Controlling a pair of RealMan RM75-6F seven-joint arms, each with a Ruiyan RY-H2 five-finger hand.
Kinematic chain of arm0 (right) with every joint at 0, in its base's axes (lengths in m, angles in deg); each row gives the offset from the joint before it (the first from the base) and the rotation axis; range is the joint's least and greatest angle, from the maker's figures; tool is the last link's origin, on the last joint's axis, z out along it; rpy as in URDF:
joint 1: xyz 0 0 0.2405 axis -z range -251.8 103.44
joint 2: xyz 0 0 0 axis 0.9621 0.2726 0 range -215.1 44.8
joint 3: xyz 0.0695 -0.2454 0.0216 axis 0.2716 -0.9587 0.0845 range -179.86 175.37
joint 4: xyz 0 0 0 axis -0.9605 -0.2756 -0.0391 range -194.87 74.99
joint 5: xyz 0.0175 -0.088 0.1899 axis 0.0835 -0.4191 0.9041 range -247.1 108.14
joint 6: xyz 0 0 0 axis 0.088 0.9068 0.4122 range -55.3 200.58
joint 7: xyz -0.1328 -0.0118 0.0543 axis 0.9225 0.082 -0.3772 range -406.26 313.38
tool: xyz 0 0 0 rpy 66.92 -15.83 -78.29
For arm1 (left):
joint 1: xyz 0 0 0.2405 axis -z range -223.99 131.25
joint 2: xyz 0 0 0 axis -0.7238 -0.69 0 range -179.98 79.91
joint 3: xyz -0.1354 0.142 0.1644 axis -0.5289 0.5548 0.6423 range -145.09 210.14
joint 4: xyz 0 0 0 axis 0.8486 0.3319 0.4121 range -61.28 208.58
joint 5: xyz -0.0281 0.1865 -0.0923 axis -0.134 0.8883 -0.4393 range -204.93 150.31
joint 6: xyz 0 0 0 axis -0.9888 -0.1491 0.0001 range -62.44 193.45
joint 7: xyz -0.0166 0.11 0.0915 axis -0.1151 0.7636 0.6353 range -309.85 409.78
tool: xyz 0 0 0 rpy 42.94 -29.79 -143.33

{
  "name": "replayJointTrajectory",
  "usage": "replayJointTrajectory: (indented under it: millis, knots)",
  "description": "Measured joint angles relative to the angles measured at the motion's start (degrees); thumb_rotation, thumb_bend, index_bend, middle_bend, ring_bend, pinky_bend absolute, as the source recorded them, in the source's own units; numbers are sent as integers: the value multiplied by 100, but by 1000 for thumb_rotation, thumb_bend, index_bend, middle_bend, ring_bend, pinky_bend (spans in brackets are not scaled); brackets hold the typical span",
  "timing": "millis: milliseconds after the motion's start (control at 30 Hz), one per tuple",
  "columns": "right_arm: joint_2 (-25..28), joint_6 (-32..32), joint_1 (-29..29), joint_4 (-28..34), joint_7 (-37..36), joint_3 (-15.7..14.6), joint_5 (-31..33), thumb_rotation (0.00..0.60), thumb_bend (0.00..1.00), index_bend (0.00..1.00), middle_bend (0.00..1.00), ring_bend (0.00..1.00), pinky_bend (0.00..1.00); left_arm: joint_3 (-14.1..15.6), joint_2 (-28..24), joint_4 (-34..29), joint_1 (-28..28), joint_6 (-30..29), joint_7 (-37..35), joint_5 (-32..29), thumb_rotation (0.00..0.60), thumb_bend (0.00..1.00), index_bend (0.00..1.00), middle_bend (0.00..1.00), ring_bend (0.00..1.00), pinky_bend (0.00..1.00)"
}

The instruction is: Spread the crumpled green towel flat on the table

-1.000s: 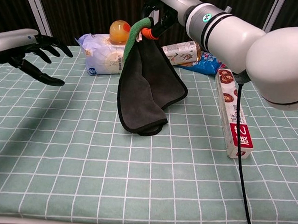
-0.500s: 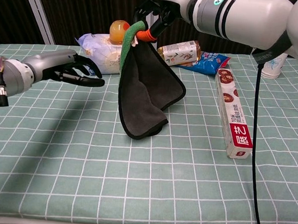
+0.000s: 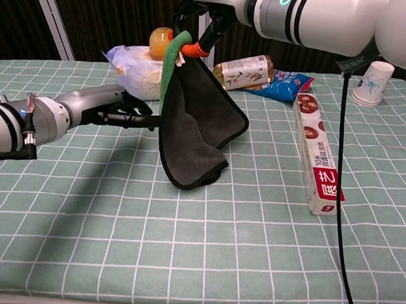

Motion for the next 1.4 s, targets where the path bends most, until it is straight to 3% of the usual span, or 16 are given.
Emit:
replayJointTrajectory:
  millis: [133,533,700,900,1300,1333,1400]
  knots:
    - [-65,134,-45,-38,-18,-41,49,577,457,667,276,65,0,22,191,103,69,-108,289,-268,294,0,484,233,203,254]
    - [-80,394,-83,-4,-8,-139,260,573,456,667,275,60,0,-93,617,273,214,-246,693,-1078,307,0,515,233,204,259]
    - [-43,444,-74,47,-65,-162,296,576,456,666,275,59,0,-169,761,352,260,-275,726,-1303,361,16,570,246,203,262]
    - [77,521,-11,181,-129,-188,322,577,457,667,275,60,0,-260,921,499,276,-299,673,-1458,421,109,651,287,204,263]
    - [182,743,119,468,-127,-279,407,575,459,666,275,60,0,-554,1223,610,266,-290,354,-1686,429,267,691,314,214,265]
    - [189,758,124,489,-122,-284,407,576,458,666,276,61,0,-561,1240,612,276,-311,375,-1696,445,294,696,320,216,265]
    - [224,800,147,543,-113,-296,404,572,458,667,275,61,0,-568,1260,616,279,-357,387,-1689,537,370,728,348,228,265]
